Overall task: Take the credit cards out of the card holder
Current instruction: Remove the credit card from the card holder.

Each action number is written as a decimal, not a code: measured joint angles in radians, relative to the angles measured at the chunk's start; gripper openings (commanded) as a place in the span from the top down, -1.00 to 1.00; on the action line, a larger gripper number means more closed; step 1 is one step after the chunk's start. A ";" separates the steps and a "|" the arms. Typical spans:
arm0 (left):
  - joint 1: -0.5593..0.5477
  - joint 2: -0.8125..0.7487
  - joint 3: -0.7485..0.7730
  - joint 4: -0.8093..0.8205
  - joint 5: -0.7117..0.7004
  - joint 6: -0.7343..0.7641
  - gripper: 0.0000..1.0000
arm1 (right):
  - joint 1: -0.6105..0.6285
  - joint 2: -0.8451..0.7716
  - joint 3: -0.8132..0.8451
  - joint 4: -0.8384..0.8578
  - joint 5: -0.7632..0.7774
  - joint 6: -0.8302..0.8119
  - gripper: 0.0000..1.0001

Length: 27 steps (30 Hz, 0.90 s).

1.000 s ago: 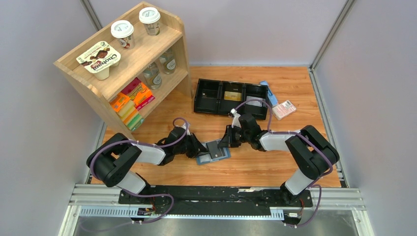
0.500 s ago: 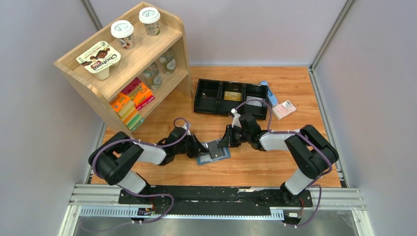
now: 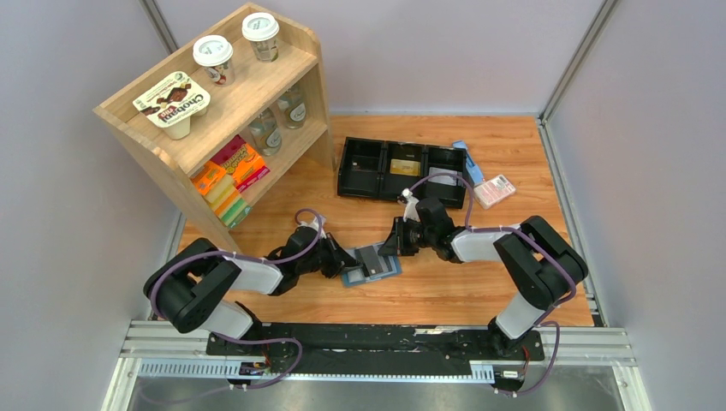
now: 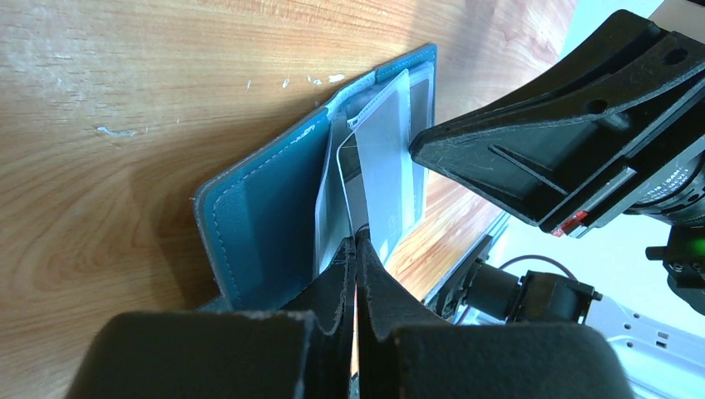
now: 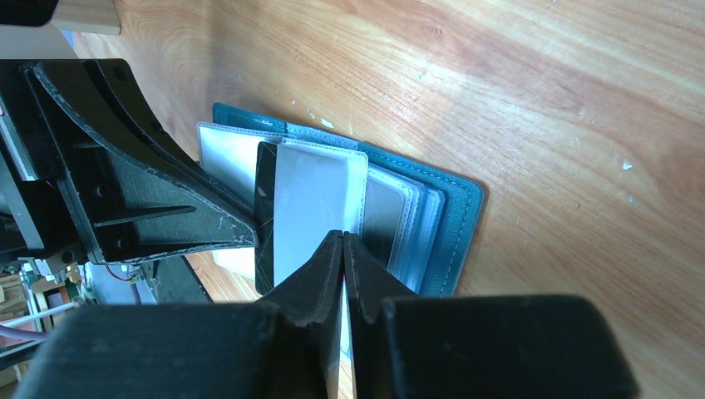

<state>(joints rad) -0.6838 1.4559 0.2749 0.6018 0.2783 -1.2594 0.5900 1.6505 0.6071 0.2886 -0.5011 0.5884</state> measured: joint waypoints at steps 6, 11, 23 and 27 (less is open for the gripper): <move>0.003 -0.006 -0.002 -0.015 -0.002 0.000 0.74 | -0.002 0.002 0.000 0.002 -0.004 0.003 0.83; 0.005 0.007 -0.001 -0.014 0.002 -0.006 0.44 | -0.003 0.002 0.000 0.002 -0.005 0.003 0.83; 0.005 0.091 0.029 0.040 0.029 -0.015 0.83 | -0.003 0.002 0.000 0.002 -0.006 0.003 0.83; 0.005 0.090 0.026 0.058 0.034 -0.021 1.00 | -0.004 0.002 0.000 0.001 -0.006 0.003 0.83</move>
<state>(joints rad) -0.6788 1.5459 0.3012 0.6594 0.3122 -1.2804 0.5861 1.6527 0.6071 0.2897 -0.5068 0.5911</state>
